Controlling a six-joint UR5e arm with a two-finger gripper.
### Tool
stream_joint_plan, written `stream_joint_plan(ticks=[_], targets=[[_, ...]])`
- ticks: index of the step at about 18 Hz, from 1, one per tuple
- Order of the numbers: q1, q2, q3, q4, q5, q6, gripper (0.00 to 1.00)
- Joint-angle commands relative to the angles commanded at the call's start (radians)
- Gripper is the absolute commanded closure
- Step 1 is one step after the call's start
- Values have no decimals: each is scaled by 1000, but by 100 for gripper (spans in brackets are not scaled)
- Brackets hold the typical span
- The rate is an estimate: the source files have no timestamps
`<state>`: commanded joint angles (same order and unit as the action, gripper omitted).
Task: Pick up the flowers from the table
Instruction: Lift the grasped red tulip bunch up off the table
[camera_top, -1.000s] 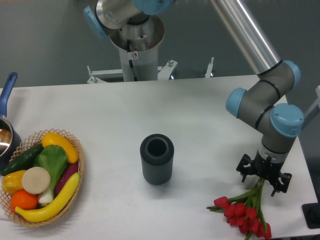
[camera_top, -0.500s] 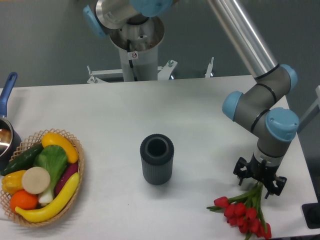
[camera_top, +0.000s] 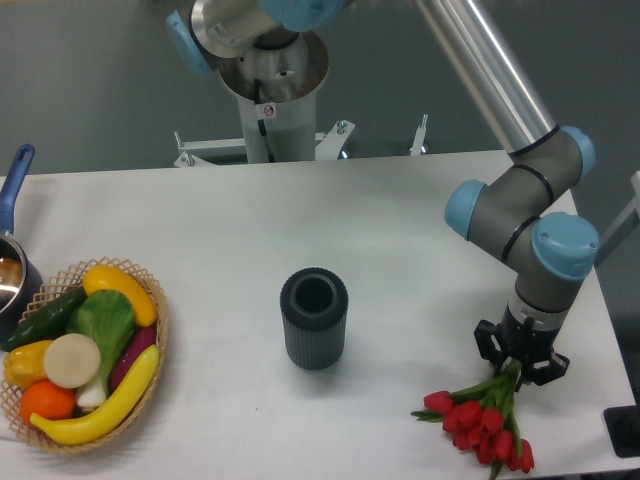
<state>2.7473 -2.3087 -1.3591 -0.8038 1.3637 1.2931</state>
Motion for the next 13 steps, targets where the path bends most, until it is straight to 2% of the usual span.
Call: stream_joint_plan(ticks=[7, 13], targets=[[9, 81, -2, 2, -55, -26, 68], [34, 216, -23, 2, -293, -139, 68]])
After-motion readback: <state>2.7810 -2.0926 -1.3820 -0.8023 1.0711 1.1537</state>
